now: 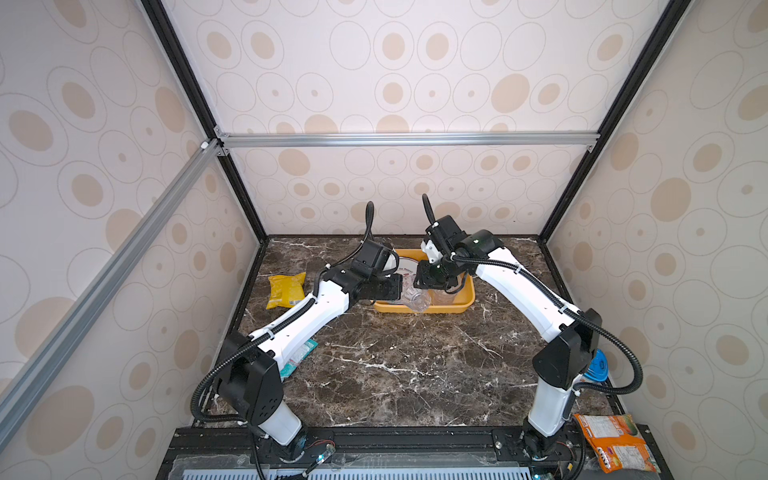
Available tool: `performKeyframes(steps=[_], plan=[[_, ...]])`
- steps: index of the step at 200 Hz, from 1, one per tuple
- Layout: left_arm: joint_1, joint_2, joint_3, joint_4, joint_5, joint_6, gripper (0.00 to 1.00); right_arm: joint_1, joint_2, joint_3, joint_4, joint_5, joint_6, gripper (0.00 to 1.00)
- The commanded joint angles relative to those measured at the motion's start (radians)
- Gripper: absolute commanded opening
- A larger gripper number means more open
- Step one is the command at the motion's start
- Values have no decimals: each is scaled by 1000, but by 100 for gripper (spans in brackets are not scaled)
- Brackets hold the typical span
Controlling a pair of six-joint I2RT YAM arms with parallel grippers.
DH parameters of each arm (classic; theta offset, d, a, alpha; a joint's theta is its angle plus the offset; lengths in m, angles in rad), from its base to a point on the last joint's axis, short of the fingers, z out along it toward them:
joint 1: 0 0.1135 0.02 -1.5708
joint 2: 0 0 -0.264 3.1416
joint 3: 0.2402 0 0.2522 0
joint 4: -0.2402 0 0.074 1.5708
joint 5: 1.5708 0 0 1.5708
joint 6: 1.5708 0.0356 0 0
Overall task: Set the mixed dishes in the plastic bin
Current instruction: 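Close the right gripper on the cup held by the left gripper, then open the left gripper to release the cup to the right gripper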
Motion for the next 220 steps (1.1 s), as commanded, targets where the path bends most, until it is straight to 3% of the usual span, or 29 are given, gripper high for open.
performKeyframes(steps=[1,103,220], plan=[[-8,-1,54,17,3,-8,0,12,20,29,-50,32,-2,39],[-8,-8,77,13,6,-11,3,19,21,23,-34,41,2,20],[-8,-14,108,35,48,-55,26,19,-53,-88,36,55,11,6]])
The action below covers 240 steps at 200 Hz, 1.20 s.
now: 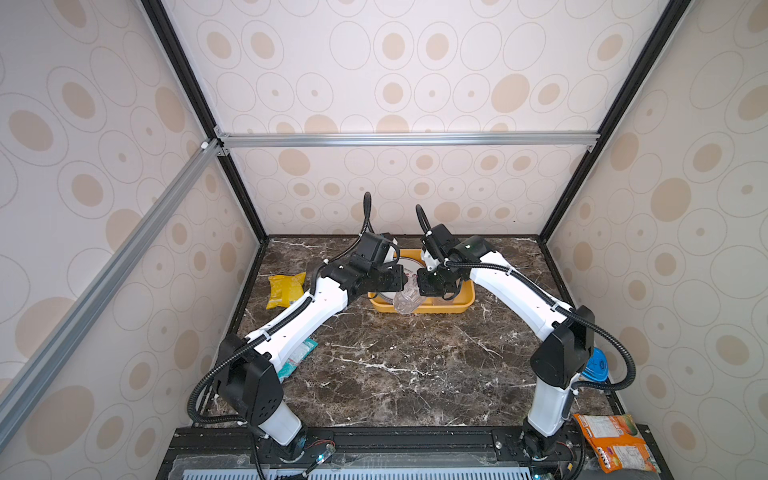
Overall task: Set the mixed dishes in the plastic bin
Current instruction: 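Open the left gripper to release the cup to the right gripper, then carry the cup with the right gripper over the bin onto the stacked cups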
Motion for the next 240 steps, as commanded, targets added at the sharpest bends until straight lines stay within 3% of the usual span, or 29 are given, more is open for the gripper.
performKeyframes(steps=[1,48,133,240], plan=[[-6,-15,39,13,22,-22,27,5,-56,-9,18,1,10,6],[-6,-43,33,21,-1,-30,39,3,-61,4,-3,32,-7,5],[22,-170,-68,74,-63,-36,80,-40,-82,51,-88,102,-32,5],[68,-279,-264,184,-14,-78,98,-183,-76,117,-136,129,-68,6]])
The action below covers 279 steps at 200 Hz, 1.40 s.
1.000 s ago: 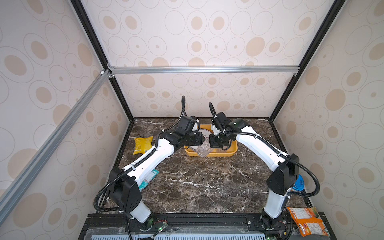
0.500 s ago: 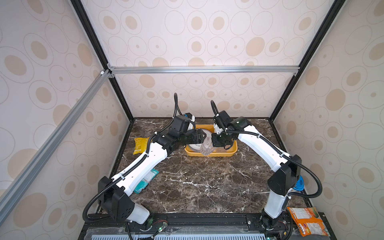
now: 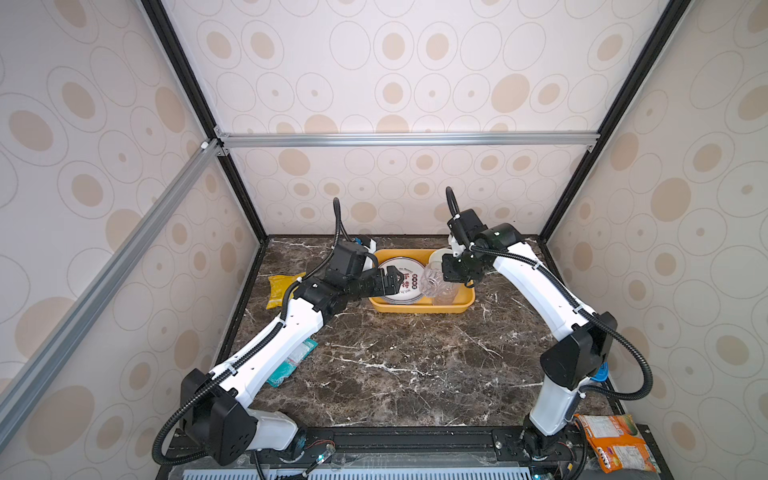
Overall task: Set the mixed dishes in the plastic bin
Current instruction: 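Carry the cup with the right gripper over the bin onto the stacked cups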
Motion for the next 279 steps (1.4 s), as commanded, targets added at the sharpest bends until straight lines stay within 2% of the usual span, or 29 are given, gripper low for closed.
performKeyframes(steps=[1,90,279], plan=[[9,-45,-37,72,25,-31,98,-29,-30,35,-29,20,-15,5],[18,-57,-107,101,60,-66,98,-108,29,96,-45,49,-29,6],[39,-62,-140,107,69,-74,95,-120,175,152,-74,55,-47,7]])
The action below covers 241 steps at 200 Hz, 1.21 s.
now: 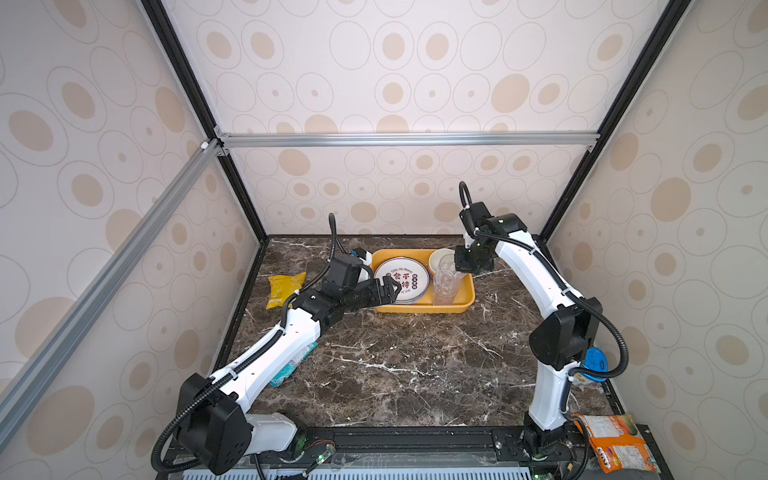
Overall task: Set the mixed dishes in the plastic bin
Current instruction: 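Carry the cup with the right gripper over the bin onto the stacked cups, then open the right gripper to release the cup into the bin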
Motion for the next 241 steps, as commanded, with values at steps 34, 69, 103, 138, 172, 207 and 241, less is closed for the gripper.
performKeyframes(steps=[34,69,103,138,172,207,241], plan=[[18,-29,-14,17,7,-14,95,-4,32,32,-27,9,-12,7],[22,-31,-20,22,8,-15,95,-4,44,35,-32,12,-14,10],[24,-33,-24,23,8,-17,95,-3,52,35,-30,7,-12,15],[27,-37,-31,25,7,-20,95,-3,56,33,-33,3,-13,15],[33,-47,-37,24,-2,-25,95,-3,34,55,-36,3,-13,22],[39,-52,-32,14,-18,-20,96,-2,-5,70,-35,17,-16,31],[59,-57,-13,-17,-56,0,98,-4,-62,50,-19,44,-17,41]])
